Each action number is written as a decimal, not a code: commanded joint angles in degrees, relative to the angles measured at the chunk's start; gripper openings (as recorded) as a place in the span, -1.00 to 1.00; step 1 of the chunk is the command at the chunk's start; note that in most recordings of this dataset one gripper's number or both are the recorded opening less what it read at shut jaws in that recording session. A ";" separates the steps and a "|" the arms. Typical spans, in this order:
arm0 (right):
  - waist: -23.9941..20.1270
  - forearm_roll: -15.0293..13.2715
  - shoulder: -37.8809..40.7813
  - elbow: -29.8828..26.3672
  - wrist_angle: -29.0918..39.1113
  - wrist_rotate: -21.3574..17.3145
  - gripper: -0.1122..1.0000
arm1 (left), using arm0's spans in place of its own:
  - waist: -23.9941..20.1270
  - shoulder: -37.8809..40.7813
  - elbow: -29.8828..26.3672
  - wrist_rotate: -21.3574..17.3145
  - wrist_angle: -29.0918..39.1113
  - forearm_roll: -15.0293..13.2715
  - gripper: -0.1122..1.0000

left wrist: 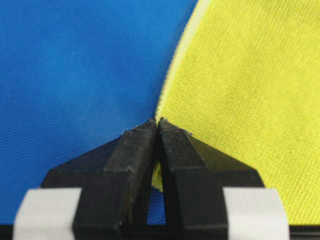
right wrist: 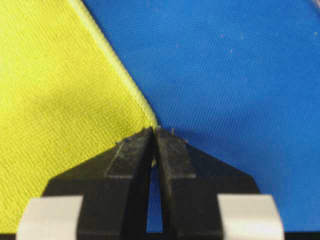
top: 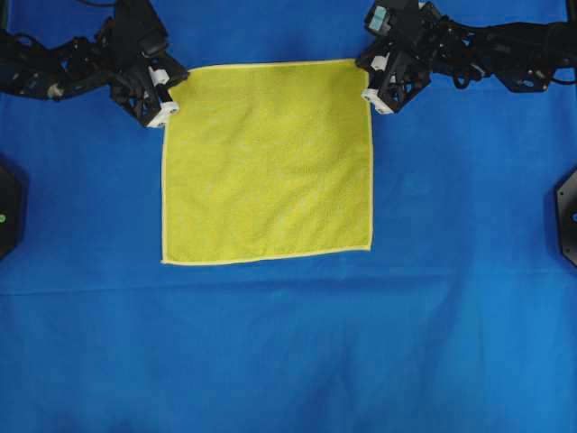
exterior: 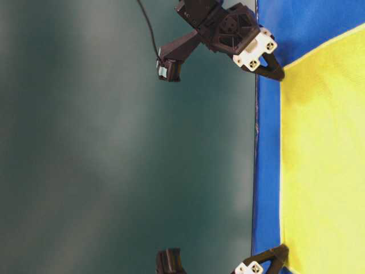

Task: Fold the yellow towel.
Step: 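Lift the top corners and fold them down toward the bottom edge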

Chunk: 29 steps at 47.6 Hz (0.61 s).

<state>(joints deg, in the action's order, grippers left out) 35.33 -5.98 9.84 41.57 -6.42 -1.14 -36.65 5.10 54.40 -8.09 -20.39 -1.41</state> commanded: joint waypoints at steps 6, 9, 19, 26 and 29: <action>0.26 0.18 -6.50 0.70 0.62 -0.09 -0.74 | -0.26 -6.42 -2.81 -1.49 4.66 0.00 -0.78; 0.18 0.18 -7.73 1.14 0.79 -0.18 -0.74 | -0.26 -8.17 -2.90 -1.93 5.89 0.00 -0.78; -0.09 0.26 -8.79 1.76 0.88 -0.26 -0.74 | 0.00 -9.76 -1.85 -1.23 6.68 0.00 -0.78; -1.41 0.44 -9.05 1.93 1.41 -0.35 -0.74 | 1.49 -10.55 -0.88 -0.97 6.86 0.00 -0.78; -2.37 0.62 -9.76 2.20 2.81 -0.35 -0.74 | 2.90 -11.34 -0.44 -0.09 7.65 0.00 -0.78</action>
<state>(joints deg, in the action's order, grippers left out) 33.93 -5.63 2.02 43.95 -4.57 -1.41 -35.16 -4.31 53.96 -8.88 -13.18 -1.41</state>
